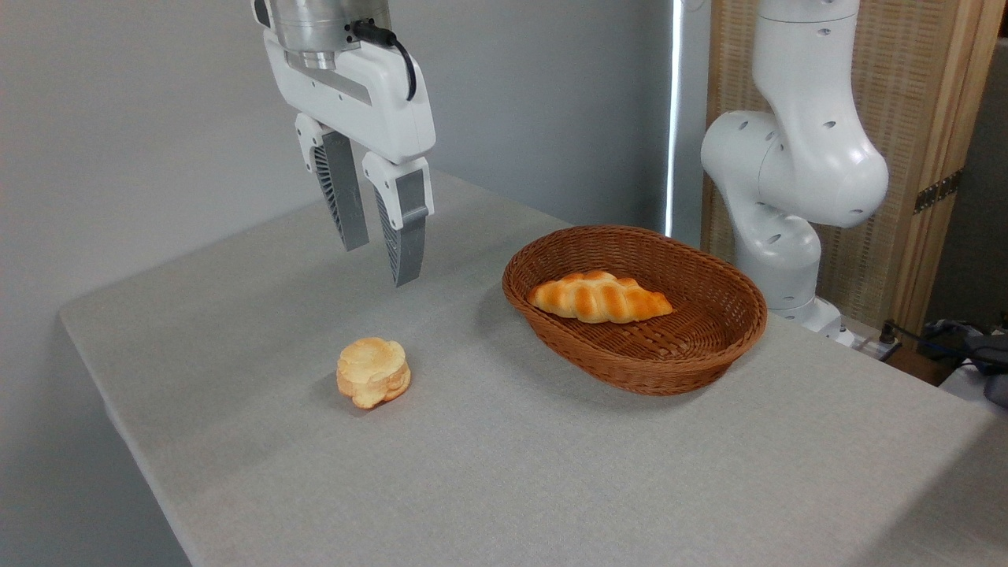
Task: Put bread into the basket
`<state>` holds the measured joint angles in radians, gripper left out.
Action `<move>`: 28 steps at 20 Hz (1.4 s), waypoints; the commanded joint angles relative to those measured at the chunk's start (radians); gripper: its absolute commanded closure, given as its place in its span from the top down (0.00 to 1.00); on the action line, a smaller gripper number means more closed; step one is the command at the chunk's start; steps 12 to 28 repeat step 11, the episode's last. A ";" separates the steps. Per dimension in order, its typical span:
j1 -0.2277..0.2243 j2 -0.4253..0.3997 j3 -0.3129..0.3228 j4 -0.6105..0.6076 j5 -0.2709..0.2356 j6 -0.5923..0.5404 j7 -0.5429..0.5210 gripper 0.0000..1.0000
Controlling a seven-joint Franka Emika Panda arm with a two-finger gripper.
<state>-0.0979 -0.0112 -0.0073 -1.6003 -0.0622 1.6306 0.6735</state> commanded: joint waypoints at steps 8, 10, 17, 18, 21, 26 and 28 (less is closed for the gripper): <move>-0.002 0.005 0.003 0.014 0.008 -0.005 0.001 1.00; -0.002 0.005 0.006 0.014 0.010 -0.005 0.008 1.00; -0.002 0.005 0.009 0.014 0.010 -0.005 0.009 1.00; -0.002 0.005 0.009 0.014 0.010 -0.005 0.009 1.00; -0.002 0.005 0.009 0.014 0.010 -0.005 0.009 1.00; -0.002 0.005 0.009 0.014 0.010 -0.005 0.009 1.00; -0.002 0.005 0.009 0.014 0.010 -0.005 0.009 1.00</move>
